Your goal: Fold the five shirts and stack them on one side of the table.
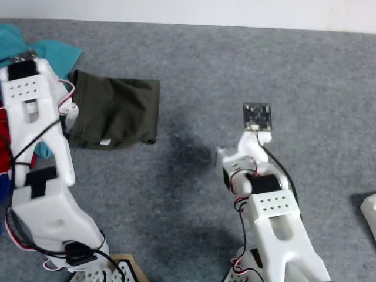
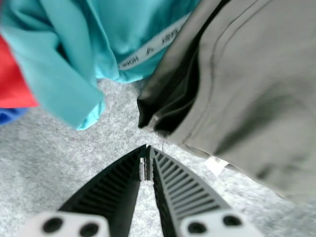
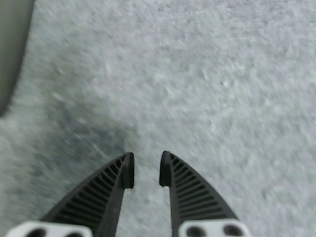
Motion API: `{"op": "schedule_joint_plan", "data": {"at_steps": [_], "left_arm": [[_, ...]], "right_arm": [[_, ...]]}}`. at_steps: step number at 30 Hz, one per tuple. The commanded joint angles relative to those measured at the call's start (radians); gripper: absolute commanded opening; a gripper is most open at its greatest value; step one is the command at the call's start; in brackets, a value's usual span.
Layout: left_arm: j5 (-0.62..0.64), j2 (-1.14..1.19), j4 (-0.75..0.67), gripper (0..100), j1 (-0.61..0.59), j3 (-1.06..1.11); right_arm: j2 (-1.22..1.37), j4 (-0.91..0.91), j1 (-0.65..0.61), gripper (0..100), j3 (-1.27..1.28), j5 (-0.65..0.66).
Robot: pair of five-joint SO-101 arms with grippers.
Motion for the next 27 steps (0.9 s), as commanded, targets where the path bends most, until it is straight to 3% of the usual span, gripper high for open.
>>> {"op": "schedule_joint_plan", "data": {"at_steps": [1,6,12,17,27], "left_arm": [[0.002,-0.180,0.008,1,-0.016,-0.001],[0.002,-0.265,-0.012,1,-0.013,0.033],[0.075,-0.202,-0.170,1,0.082,0.099],[0.084,-0.085,-0.338,1,0.151,0.162],[0.078,0.130,-0.390,1,0.070,0.173]], "right_arm": [[0.005,-0.028,-0.062,10.6,-0.139,-0.037],[0.189,-0.087,-0.162,10.9,-0.275,-0.158],[0.545,-0.088,-0.249,11.3,-0.556,-0.178],[0.780,-0.088,-0.306,21.6,-0.773,-0.170],[1.178,-0.087,-0.320,23.1,-1.198,-0.176]]}}
